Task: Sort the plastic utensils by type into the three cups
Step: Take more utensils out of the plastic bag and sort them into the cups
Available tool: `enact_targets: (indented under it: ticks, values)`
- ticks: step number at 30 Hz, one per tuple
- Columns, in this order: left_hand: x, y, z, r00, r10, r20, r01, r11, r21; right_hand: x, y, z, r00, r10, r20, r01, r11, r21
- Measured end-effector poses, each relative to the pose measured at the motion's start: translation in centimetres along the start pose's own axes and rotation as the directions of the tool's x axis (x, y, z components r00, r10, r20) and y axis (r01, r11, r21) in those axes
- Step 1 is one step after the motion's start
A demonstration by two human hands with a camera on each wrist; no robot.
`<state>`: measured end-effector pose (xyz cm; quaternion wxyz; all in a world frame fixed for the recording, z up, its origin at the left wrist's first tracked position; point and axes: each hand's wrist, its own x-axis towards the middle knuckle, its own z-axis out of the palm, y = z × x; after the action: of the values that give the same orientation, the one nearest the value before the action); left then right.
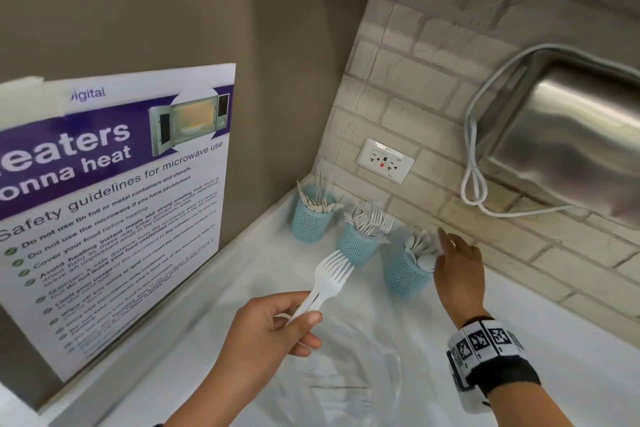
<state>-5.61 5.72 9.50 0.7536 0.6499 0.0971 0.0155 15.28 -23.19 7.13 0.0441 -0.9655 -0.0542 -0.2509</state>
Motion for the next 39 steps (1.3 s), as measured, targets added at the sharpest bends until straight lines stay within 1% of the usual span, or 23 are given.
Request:
enact_targets:
  ticks: [2,3,4,5,6,7,8,9,10,12,13,15,18,22,24,26,28,30,32,33,35,37,39]
  values:
    - [0.1,0.1,0.0,1.000,-0.009,-0.007,0.009,1.000,-0.010,-0.7,-2.4,-1.5,1.000,-0.002,0.008,0.000,0.971,0.238]
    - [0.2,0.1,0.0,1.000,-0.012,-0.007,0.012,1.000,-0.010,-1.3,-3.9,-2.7,0.999,-0.010,0.041,-0.007,0.924,0.382]
    - [0.2,0.1,0.0,1.000,-0.013,-0.004,0.013,1.000,-0.010,-1.9,-5.5,-4.1,0.993,-0.017,0.115,-0.045,0.852,0.521]
    - [0.2,0.1,0.1,1.000,-0.013,0.001,0.013,1.000,-0.006,-2.7,-7.1,-5.6,0.974,-0.043,0.221,-0.113,0.757,0.644]
    - [0.2,0.1,0.1,1.000,-0.011,0.010,0.011,1.000,0.002,-3.5,-8.6,-7.0,0.934,-0.106,0.341,-0.197,0.643,0.740]
    - [0.2,0.0,0.2,1.000,-0.007,0.021,0.007,1.000,0.019,-4.3,-10.0,-8.3,0.877,-0.186,0.443,-0.285,0.542,0.791]
    - [0.1,-0.1,0.3,0.999,-0.002,0.033,0.001,0.999,0.042,-5.1,-11.1,-9.3,0.813,-0.269,0.516,-0.360,0.464,0.809]
    - [0.1,-0.2,0.4,0.999,0.002,0.050,-0.006,0.998,0.066,-5.8,-12.0,-9.9,0.759,-0.339,0.556,-0.412,0.412,0.813]
    - [0.0,-0.2,0.5,0.997,0.007,0.073,-0.013,0.996,0.089,-6.3,-12.7,-10.3,0.724,-0.391,0.569,-0.445,0.366,0.818]
    - [-0.1,-0.3,0.6,0.991,0.019,0.135,-0.036,0.991,0.129,-7.1,-13.6,-10.6,0.691,-0.434,0.578,-0.496,0.297,0.816]
    - [-0.2,-0.3,0.7,0.987,0.026,0.161,-0.050,0.988,0.145,-7.2,-13.9,-10.7,0.687,-0.428,0.587,-0.520,0.275,0.809]
    - [-0.2,-0.3,0.6,0.982,0.036,0.188,-0.068,0.984,0.166,-7.1,-14.2,-10.5,0.703,-0.387,0.597,-0.541,0.255,0.802]
    - [-0.3,-0.3,0.5,0.982,0.034,0.187,-0.067,0.982,0.177,-6.4,-13.6,-10.3,0.778,-0.281,0.562,-0.507,0.248,0.825]
    - [-0.1,-0.5,0.1,0.990,0.038,0.133,-0.059,0.985,0.161,-4.5,-11.4,-10.1,0.890,-0.109,0.442,-0.406,0.251,0.879]
    - [0.1,-0.7,0.0,0.995,0.020,0.093,-0.033,0.991,0.131,-2.9,-9.8,-10.0,0.934,-0.005,0.356,-0.338,0.304,0.891]
    - [0.1,-0.7,-0.1,0.997,0.008,0.075,-0.017,0.993,0.115,-1.1,-7.9,-9.6,0.966,0.101,0.237,-0.258,0.401,0.879]
    - [0.1,-0.8,0.0,0.997,0.007,0.077,-0.016,0.993,0.115,0.6,-6.5,-8.9,0.974,0.190,0.126,-0.207,0.503,0.839]
    - [0.1,-0.8,0.0,0.996,0.006,0.086,-0.017,0.992,0.123,2.1,-5.8,-8.1,0.972,0.232,0.048,-0.180,0.592,0.786]
    - [0.2,-0.8,0.1,0.996,0.004,0.087,-0.016,0.990,0.139,3.3,-5.6,-7.1,0.969,0.246,-0.010,-0.158,0.653,0.741]
    - [0.3,-0.8,0.1,0.996,0.003,0.085,-0.016,0.989,0.144,3.8,-5.7,-6.5,0.968,0.248,-0.031,-0.147,0.663,0.734]
    - [0.4,-0.8,-0.1,0.997,0.001,0.079,-0.012,0.990,0.143,4.5,-5.9,-5.2,0.975,0.215,-0.057,-0.112,0.695,0.710]
    - [0.5,-0.9,-0.2,0.998,-0.002,0.067,-0.007,0.990,0.139,4.8,-6.0,-3.7,0.986,0.150,-0.068,-0.076,0.781,0.620]
    - [0.5,-1.0,-0.4,0.998,-0.005,0.056,-0.002,0.991,0.136,4.9,-6.0,-2.2,0.995,0.098,-0.029,-0.068,0.848,0.525]
